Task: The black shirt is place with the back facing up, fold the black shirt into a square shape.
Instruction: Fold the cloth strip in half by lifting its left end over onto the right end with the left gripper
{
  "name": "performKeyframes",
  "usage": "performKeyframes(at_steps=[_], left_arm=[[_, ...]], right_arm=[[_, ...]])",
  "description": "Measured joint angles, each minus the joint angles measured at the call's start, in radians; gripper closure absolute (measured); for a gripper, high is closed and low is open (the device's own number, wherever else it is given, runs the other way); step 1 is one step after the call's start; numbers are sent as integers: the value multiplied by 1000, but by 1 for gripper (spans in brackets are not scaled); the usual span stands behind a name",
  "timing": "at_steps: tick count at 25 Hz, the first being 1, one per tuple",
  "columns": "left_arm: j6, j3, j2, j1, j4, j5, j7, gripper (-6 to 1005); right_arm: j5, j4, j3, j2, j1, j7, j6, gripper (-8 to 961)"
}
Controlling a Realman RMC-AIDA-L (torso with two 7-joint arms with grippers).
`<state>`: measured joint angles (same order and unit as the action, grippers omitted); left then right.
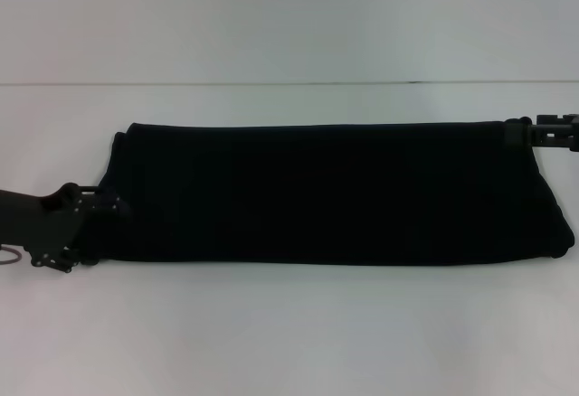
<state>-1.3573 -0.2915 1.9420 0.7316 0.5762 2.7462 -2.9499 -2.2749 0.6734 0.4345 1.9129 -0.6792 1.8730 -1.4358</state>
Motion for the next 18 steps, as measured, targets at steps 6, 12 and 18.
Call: performKeyframes(at_steps=[6, 12, 18], left_arm=[[11, -3, -1, 5, 0, -1, 10, 97], [20, -4, -2, 6, -1, -4, 26, 108], [30, -4, -4, 10, -1, -6, 54, 131]], right_arm=[[0, 0, -9, 0, 1, 0, 0, 25], [0, 0, -10, 0, 1, 0, 0, 25], [0, 0, -10, 0, 1, 0, 1, 26]])
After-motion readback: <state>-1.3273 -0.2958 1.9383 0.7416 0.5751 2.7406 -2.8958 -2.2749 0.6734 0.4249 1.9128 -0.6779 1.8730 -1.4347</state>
